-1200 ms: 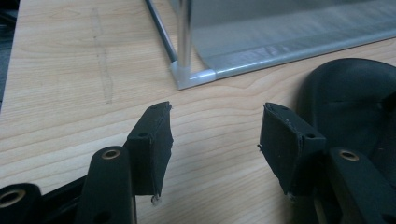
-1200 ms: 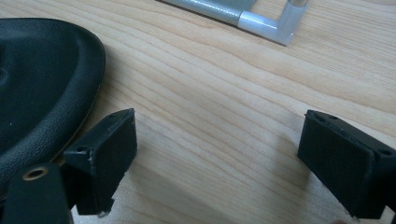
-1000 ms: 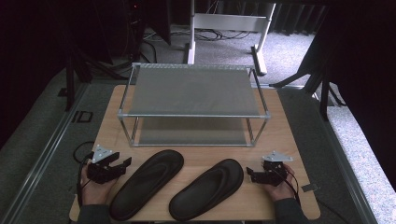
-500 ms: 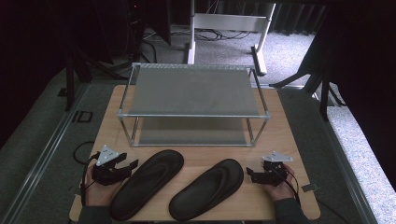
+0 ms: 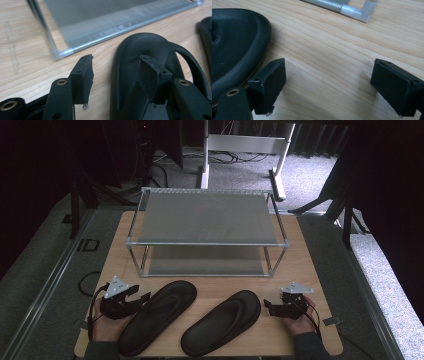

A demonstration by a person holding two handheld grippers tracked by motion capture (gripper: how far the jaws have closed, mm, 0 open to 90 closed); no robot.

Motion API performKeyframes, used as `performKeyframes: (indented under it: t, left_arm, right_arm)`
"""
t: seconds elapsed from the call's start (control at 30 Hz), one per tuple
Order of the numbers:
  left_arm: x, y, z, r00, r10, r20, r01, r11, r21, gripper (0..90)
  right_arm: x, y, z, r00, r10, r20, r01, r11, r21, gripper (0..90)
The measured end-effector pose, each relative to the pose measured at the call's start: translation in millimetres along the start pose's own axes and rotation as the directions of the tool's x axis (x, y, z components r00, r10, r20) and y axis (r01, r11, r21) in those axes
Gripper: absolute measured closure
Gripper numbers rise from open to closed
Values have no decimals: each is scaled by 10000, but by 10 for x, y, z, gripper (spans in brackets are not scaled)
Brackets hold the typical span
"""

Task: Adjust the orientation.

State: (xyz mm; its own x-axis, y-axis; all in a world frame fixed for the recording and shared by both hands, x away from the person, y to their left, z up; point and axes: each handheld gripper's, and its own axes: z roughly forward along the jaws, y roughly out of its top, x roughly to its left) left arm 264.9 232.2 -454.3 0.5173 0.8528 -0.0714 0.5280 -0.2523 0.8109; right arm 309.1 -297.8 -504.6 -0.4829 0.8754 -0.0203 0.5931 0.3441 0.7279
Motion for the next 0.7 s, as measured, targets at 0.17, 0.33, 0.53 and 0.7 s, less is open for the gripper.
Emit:
performKeyframes:
  t: [0.17, 0.33, 0.53, 0.7]
  left_arm:
    - [-61, 12, 25, 9993, 293, 217, -295, 9995, 97, 463]
    - [-127, 12, 52, 9970, 563, 540, -575, 9981, 200, 463]
    - [-195, 13, 115, 9936, 808, 791, -847, 9953, 472, 462]
    - [-246, 26, 173, 9895, 1014, 1028, -1085, 9919, 666, 468]
  right_arm:
    - [0, 0, 0, 10000, 2, -1, -2, 10000, -2, 124]
    - [0, 0, 0, 10000, 0, -2, 0, 10000, -2, 124]
    - [0, 0, 0, 10000, 0, -1, 0, 10000, 0, 125]
    - [0, 0, 0, 10000, 3, -1, -3, 10000, -2, 124]
